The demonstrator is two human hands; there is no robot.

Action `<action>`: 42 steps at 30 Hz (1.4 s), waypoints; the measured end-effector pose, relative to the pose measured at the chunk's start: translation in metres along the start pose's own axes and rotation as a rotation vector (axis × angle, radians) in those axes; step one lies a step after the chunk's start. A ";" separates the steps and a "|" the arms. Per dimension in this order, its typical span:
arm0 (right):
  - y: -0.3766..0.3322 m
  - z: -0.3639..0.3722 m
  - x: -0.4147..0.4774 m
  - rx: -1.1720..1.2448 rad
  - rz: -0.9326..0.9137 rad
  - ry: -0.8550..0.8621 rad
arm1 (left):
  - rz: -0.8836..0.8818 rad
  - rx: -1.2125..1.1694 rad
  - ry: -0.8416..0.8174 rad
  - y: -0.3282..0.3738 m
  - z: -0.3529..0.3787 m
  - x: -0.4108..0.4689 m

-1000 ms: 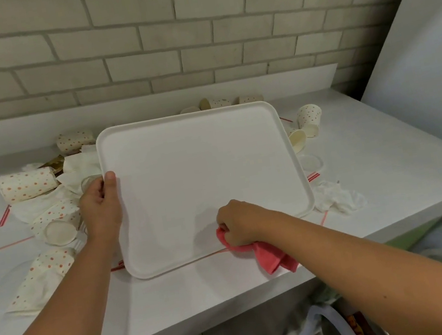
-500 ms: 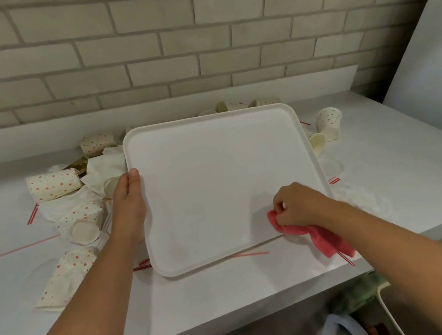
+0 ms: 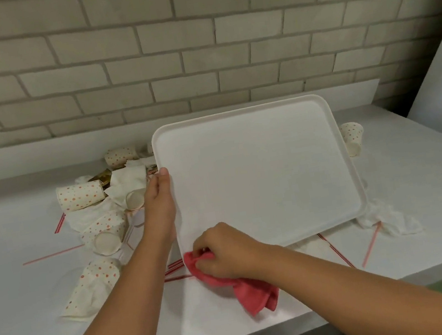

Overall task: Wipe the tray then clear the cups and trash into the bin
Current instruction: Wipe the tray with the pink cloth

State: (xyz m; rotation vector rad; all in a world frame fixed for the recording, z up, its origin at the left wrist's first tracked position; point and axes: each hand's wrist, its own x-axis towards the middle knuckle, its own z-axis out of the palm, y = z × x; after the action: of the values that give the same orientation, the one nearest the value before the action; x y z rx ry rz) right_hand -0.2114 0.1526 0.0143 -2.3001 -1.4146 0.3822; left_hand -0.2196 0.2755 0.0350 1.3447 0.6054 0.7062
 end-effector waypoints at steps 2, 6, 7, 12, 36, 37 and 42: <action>-0.007 0.003 0.008 0.041 -0.041 0.084 | -0.001 -0.017 -0.015 0.002 0.000 -0.001; -0.012 -0.005 0.025 0.037 -0.081 0.257 | 0.003 0.021 -0.027 0.003 -0.009 0.008; -0.013 -0.008 0.028 0.027 -0.093 0.278 | 0.006 0.029 -0.037 0.003 -0.011 0.012; -0.019 -0.029 0.046 -0.035 -0.105 0.406 | -0.053 -0.185 -0.147 0.009 -0.015 0.023; -0.013 -0.101 0.091 -0.231 -0.221 0.845 | 0.234 -0.045 -0.201 0.031 0.001 0.012; -0.010 -0.105 0.090 -0.261 -0.205 0.823 | 0.233 -0.039 -0.204 0.031 0.000 0.013; 0.008 -0.119 0.078 -0.292 -0.148 0.816 | 0.236 -0.020 -0.242 0.030 0.005 0.010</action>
State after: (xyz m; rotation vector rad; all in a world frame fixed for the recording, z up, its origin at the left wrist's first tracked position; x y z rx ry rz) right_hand -0.1182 0.1949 0.1137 -2.1283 -1.2244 -0.7729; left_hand -0.2126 0.2820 0.0660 1.4715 0.2482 0.7231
